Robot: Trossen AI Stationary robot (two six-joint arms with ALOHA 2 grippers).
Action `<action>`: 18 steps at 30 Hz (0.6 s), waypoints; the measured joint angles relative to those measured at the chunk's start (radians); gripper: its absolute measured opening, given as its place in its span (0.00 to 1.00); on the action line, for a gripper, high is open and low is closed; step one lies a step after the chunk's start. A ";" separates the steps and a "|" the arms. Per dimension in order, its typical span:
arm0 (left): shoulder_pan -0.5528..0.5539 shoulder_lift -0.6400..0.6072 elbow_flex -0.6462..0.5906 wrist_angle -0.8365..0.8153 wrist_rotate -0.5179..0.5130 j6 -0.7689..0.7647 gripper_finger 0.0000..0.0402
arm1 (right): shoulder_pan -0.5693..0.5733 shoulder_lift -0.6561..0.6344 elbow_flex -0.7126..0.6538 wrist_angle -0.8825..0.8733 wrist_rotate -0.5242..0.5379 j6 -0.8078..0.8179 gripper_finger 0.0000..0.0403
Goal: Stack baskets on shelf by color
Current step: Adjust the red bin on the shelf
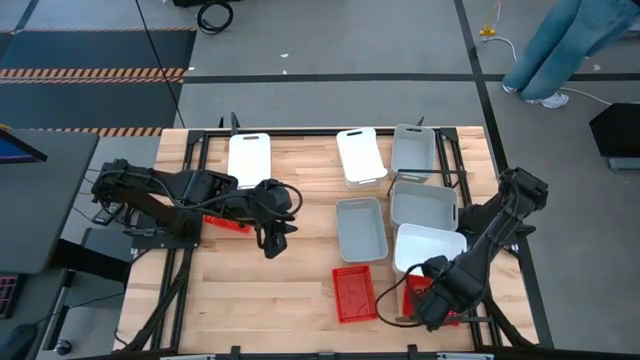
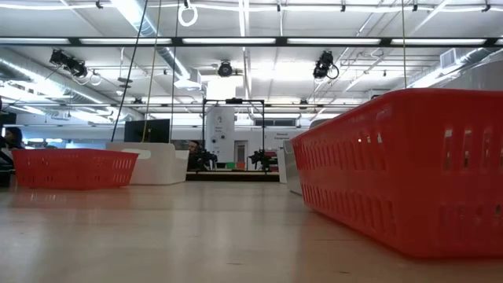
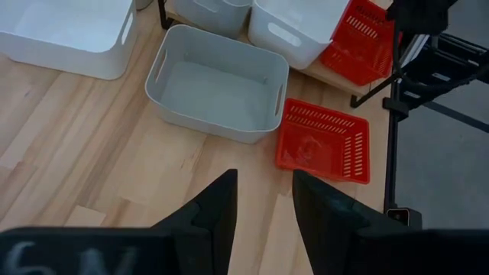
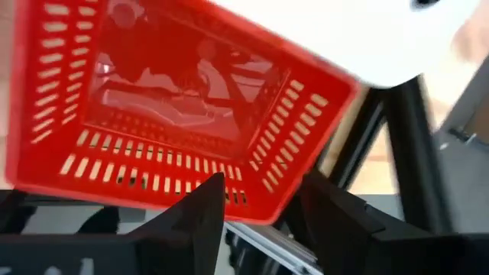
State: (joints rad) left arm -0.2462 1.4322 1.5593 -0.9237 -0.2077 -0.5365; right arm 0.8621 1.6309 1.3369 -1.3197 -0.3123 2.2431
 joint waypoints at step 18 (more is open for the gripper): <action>-0.028 0.000 0.000 0.000 0.041 -0.054 0.33 | -0.026 0.001 -0.153 0.109 0.044 0.032 0.43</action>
State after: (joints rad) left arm -0.2741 1.4322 1.5597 -0.9241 -0.1666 -0.5904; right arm 0.8364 1.6314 1.1837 -1.2105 -0.2681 2.2754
